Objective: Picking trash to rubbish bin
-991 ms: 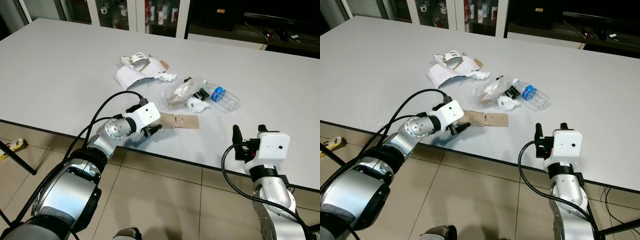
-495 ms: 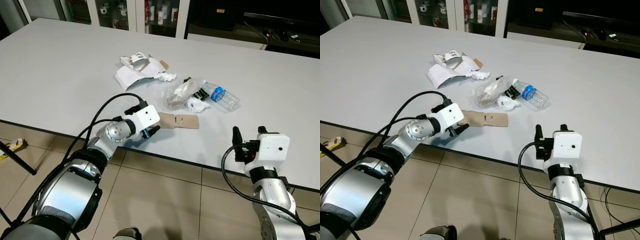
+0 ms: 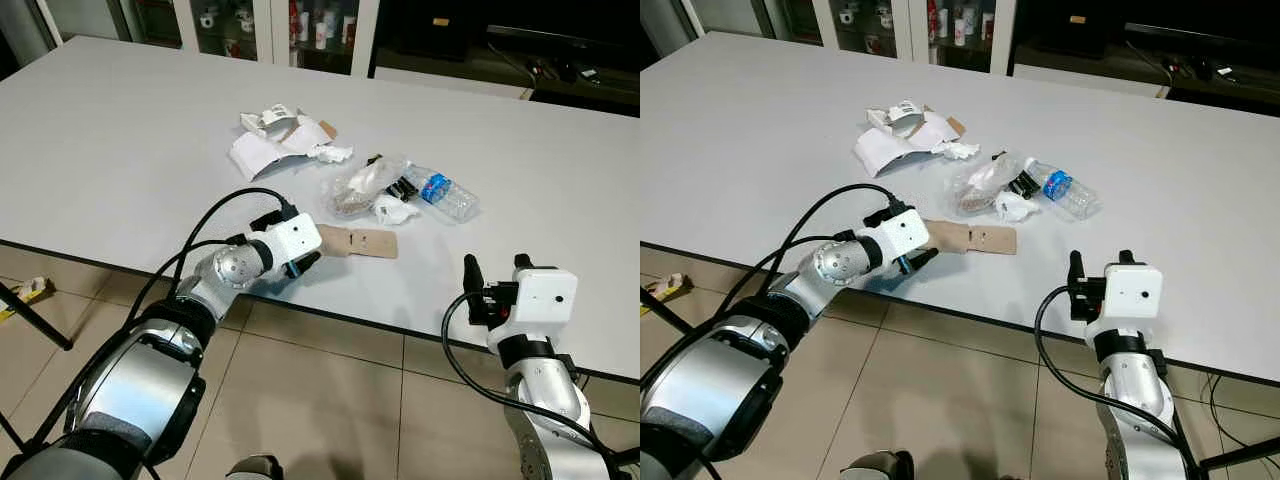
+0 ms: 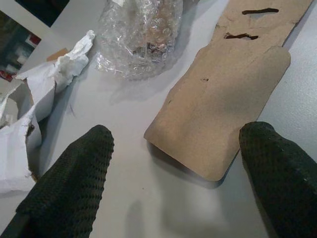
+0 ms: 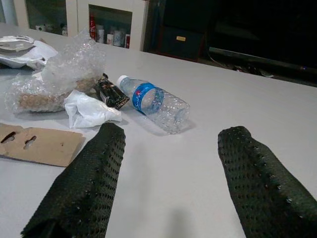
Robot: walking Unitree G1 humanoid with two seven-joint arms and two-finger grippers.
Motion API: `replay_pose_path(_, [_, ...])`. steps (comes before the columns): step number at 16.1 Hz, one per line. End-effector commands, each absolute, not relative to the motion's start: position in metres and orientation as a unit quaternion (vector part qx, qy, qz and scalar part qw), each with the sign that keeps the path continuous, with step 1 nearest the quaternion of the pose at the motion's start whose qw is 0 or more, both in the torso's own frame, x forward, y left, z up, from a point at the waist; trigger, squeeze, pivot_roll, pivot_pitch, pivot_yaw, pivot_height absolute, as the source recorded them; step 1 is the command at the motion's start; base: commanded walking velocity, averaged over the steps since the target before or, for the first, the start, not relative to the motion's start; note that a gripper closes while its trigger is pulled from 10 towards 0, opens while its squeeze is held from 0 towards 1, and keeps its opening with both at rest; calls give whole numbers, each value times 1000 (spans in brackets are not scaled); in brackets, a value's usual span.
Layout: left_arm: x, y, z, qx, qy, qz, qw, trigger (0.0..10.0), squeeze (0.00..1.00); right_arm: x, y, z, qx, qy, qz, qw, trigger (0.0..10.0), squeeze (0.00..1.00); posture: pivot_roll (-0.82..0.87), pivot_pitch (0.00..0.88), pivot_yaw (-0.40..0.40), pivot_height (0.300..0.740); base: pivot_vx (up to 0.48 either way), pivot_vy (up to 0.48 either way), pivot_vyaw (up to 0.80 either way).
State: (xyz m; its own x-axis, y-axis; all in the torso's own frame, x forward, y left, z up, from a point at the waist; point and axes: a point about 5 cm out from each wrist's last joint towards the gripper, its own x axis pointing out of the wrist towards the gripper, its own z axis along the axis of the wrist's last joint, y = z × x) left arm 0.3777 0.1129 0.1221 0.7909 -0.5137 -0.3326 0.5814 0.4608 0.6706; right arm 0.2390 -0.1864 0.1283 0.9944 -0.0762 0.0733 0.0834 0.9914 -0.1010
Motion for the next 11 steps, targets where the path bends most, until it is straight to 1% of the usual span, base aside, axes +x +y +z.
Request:
replay_pose_path(1, [377, 111, 119, 425, 46, -322, 844, 10000, 0, 237, -189, 130, -56, -37, -46, 997, 10000, 0, 124, 93, -21, 740, 0, 0, 0])
replay_pose_path(4, [375, 109, 116, 421, 44, -326, 845, 10000, 0, 237, -188, 130, -56, -37, -46, 997, 10000, 0, 121, 95, -21, 740, 0, 0, 0])
replay_pose_path(7, [370, 102, 108, 430, 45, -345, 833, 10000, 0, 237, -188, 130, -55, -36, -45, 997, 10000, 0, 115, 97, -22, 740, 0, 0, 0])
replay_pose_path(8, [368, 101, 104, 434, 52, -353, 827, 0, 0, 236, -187, 130, -55, -35, -46, 997, 10000, 0, 115, 97, -22, 740, 0, 0, 0])
replay_pose_path(11, [365, 102, 99, 443, 60, -359, 819, 0, 0, 234, -187, 129, -55, -33, -47, 997, 10000, 0, 107, 101, -20, 740, 0, 0, 0])
